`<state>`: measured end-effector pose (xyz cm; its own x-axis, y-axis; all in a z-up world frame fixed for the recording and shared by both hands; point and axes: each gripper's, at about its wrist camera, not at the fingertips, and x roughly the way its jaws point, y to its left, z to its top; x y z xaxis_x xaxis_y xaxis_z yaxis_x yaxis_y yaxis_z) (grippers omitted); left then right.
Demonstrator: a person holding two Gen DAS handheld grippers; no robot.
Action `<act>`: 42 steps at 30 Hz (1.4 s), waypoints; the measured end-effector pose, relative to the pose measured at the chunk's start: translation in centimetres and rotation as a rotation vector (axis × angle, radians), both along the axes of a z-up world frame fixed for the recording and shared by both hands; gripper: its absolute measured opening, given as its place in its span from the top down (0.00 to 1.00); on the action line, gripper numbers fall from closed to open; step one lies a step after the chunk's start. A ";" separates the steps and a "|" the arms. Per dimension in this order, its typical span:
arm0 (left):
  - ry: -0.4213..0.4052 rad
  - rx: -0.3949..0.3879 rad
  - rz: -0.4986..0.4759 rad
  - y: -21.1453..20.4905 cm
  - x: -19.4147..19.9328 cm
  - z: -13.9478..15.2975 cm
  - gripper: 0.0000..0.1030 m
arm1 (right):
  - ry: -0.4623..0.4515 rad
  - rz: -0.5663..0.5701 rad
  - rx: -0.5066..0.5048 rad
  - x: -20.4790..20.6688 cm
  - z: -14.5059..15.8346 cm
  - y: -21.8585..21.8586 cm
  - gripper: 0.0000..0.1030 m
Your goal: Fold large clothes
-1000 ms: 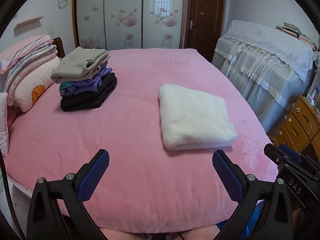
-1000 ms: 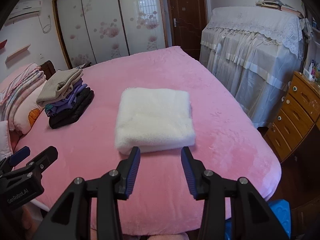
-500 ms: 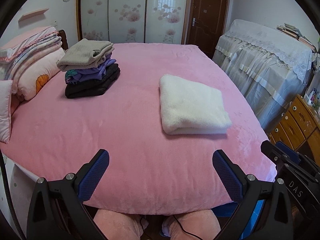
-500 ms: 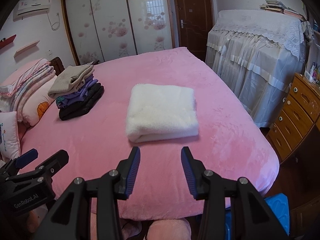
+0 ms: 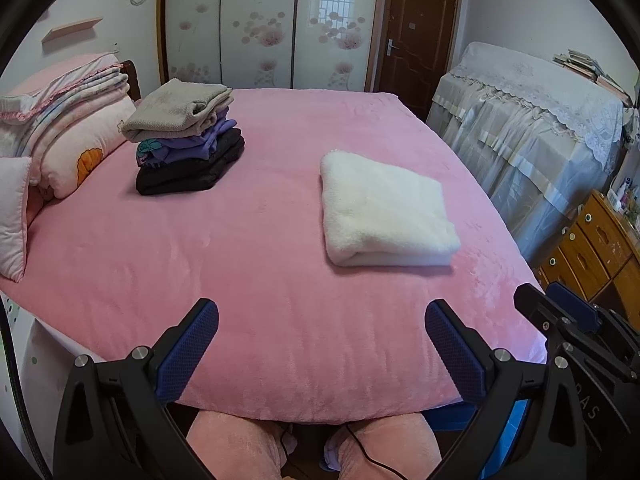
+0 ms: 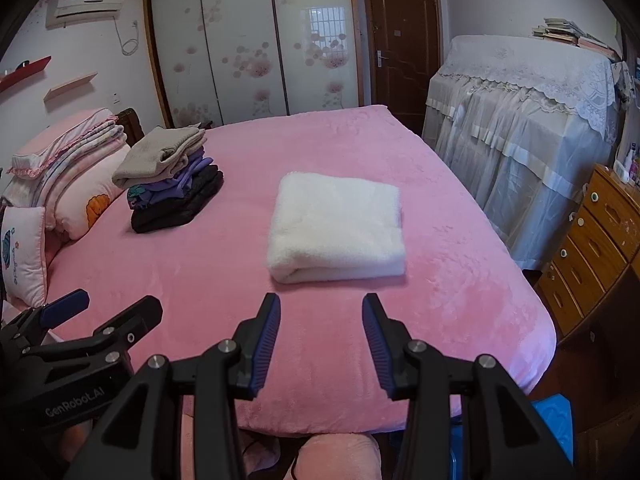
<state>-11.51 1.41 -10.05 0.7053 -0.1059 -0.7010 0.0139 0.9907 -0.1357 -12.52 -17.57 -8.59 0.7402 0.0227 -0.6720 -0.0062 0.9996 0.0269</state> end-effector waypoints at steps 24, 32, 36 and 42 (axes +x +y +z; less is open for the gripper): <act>-0.007 0.014 0.022 -0.3 0.2 0.1 0.01 | 0.017 0.022 -0.014 0.3 -0.3 1.0 0.58; -0.003 0.030 0.026 -0.6 0.2 0.0 0.01 | 0.028 0.019 -0.018 0.4 -0.6 0.6 0.58; -0.004 0.036 0.025 -0.6 0.2 0.0 0.01 | 0.032 0.019 -0.018 0.5 -0.9 0.1 0.58; -0.004 0.043 0.025 -0.7 0.3 0.0 0.01 | 0.034 0.016 -0.019 0.5 -1.0 0.1 0.58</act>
